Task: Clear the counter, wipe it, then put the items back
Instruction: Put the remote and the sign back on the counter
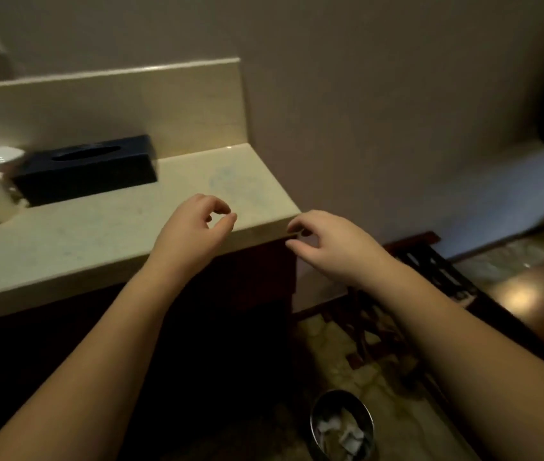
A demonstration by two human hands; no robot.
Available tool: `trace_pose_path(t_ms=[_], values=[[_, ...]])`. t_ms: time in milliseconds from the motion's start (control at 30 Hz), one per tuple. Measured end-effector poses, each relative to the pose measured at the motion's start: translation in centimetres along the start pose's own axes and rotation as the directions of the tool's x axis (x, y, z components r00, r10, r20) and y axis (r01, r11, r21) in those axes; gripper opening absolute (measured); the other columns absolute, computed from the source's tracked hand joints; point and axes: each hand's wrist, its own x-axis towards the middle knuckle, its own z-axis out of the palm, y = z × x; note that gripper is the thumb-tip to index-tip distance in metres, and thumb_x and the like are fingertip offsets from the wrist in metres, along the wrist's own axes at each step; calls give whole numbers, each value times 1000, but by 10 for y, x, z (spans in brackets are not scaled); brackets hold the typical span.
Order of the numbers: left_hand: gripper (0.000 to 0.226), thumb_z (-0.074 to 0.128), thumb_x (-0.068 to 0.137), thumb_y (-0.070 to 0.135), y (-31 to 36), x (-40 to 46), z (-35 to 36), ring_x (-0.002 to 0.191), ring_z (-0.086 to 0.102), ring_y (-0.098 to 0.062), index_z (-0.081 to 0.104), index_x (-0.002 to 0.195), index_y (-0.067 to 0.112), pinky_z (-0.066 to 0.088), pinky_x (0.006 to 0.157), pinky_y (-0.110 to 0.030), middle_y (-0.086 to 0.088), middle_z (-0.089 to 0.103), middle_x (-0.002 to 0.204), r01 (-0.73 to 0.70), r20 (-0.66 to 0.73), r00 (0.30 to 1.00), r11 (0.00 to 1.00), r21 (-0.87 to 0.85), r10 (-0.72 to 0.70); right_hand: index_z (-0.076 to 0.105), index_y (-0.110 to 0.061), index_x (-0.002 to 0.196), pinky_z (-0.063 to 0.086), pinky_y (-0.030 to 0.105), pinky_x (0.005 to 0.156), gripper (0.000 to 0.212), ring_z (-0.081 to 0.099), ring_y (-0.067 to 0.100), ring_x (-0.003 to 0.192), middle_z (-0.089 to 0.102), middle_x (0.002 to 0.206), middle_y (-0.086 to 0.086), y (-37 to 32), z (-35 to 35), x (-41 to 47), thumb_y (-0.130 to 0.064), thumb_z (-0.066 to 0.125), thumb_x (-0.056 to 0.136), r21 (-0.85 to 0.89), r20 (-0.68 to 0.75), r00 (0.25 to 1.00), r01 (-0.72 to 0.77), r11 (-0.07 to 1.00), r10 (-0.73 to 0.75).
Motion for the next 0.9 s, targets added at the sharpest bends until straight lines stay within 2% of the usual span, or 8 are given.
trace_pose_path(t_ms=[133,233,333,400,567,767,900], values=[[12,61,90,31,56,-39,70,86,53,-10,64,95,22,39,73,-27,9,55,91,-95,77,992,994,-52,99,57,-29,121,43,19,78,34,54,2,101,56,115,-15,62,-4,-90,-46,52,92,-8,44,992,-121,993,122],[14,58,91,38,91,-64,121,86,52,-3,62,99,27,40,69,-22,16,53,93,-97,201,974,994,-45,104,55,-29,125,39,15,74,37,50,-2,96,54,119,-16,102,-1,-155,-47,51,92,-28,74,967,-241,970,243],[20,56,93,40,123,-86,164,94,52,-5,63,104,26,42,76,-24,15,53,98,-111,317,939,991,-78,130,55,-28,125,46,21,83,37,53,3,105,54,122,-13,135,-2,-219,-45,51,93,-24,92,929,-357,934,358],[21,55,93,39,143,-99,188,98,51,-8,63,105,24,42,78,-25,12,54,100,-144,378,910,984,-103,173,55,-28,126,46,22,83,37,52,3,104,54,124,-12,153,-7,-256,-44,52,93,-14,104,897,-431,902,430],[15,55,93,37,192,-122,240,98,49,-7,62,101,27,38,75,-23,12,53,100,-240,486,823,956,-170,293,55,-27,125,47,25,88,35,54,6,106,53,123,-11,188,-18,-337,-42,51,94,-19,140,795,-594,805,590],[18,55,94,38,237,-135,294,93,48,-5,63,105,27,34,66,-14,20,45,93,-348,607,682,911,-220,408,57,-29,121,38,16,77,31,53,5,103,55,118,-11,218,-22,-418,-42,51,94,-3,110,654,-753,658,748],[21,55,94,39,260,-137,330,94,47,-2,63,108,27,36,69,-14,20,44,98,-396,658,619,894,-210,429,57,-27,120,45,21,80,30,54,6,99,56,118,-9,237,-25,-462,-41,50,95,21,96,536,-844,536,839]])
